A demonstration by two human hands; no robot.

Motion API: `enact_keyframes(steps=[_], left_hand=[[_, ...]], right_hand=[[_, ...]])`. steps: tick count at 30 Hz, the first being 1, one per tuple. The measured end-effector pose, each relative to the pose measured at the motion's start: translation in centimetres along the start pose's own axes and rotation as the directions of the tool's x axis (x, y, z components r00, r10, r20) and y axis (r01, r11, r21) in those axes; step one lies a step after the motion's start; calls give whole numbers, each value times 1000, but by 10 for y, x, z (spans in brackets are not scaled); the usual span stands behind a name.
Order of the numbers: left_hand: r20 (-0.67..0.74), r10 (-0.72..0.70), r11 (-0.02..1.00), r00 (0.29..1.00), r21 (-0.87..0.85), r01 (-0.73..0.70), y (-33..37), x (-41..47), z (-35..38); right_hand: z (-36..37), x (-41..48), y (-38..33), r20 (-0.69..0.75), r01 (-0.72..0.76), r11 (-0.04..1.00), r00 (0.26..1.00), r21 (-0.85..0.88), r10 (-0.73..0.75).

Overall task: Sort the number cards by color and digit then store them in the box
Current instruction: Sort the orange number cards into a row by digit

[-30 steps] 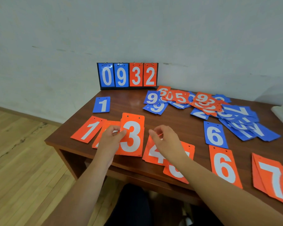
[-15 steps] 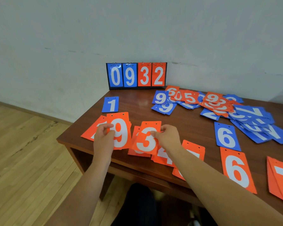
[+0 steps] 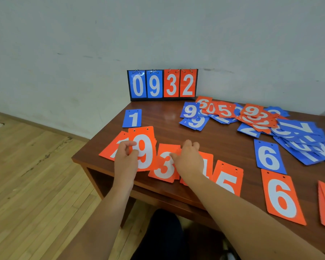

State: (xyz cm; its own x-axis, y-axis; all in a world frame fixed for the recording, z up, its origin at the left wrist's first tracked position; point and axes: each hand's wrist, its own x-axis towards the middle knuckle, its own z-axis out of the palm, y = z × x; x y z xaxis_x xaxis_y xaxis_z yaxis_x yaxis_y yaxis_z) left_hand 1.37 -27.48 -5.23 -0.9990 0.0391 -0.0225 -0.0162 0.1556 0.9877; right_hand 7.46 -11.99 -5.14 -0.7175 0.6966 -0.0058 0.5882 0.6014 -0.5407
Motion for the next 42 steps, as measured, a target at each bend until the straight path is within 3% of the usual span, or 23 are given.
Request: enact_keyframes(steps=[2,4,6,9,15,20,24,27,29,31,33,35,39,42], left_hand=[[84,3,1000,996,-19,-1,6,-5,6],[170,-1,998,986,-68,13,12,-12,15],[256,1,994,967,-110,28,20,-22,29],[372,9,996,928,-87,26,30,-43,57],[570,42,999,820,-30,-31,42,-99,124],[731,77,994,678,-7,-105,54,-154,185],[765,113,987,634,-16,-157,64,-201,233],[751,234,943,617,-19,-333,69,-238,263],[809,330,850,486,-32,-525,69,-262,282],[883,367,728,291,-79,-681,68,-286,301],[912,389,632,129,-162,-758,66,-305,321],[932,363,556,19,-200,-807,65,-321,340],[963,239,415,-127,-220,-883,64,-342,373],[989,35,310,-141,-145,-940,64,-347,388]], right_hand=[[-13,0,0,-42,34,964,999,263,-24],[-34,-4,1,29,11,859,999,513,-30],[-55,-14,6,101,-5,777,992,629,-75],[-80,-27,33,80,18,755,993,656,-92],[-124,-41,116,-3,-86,753,993,653,116],[-169,-61,192,-89,-133,712,960,689,266],[-205,-75,251,-209,-108,669,903,735,376],[-235,-87,294,-275,-144,690,844,710,460],[-252,-94,328,-311,-187,699,796,690,520],[-266,-102,360,-332,-245,699,744,672,580],[-278,-111,388,-351,-284,695,701,661,621],[-288,-121,413,-379,-334,707,661,623,647],[-301,-135,455,-410,-435,704,593,561,693],[-307,-143,475,-437,-486,720,577,495,690]])
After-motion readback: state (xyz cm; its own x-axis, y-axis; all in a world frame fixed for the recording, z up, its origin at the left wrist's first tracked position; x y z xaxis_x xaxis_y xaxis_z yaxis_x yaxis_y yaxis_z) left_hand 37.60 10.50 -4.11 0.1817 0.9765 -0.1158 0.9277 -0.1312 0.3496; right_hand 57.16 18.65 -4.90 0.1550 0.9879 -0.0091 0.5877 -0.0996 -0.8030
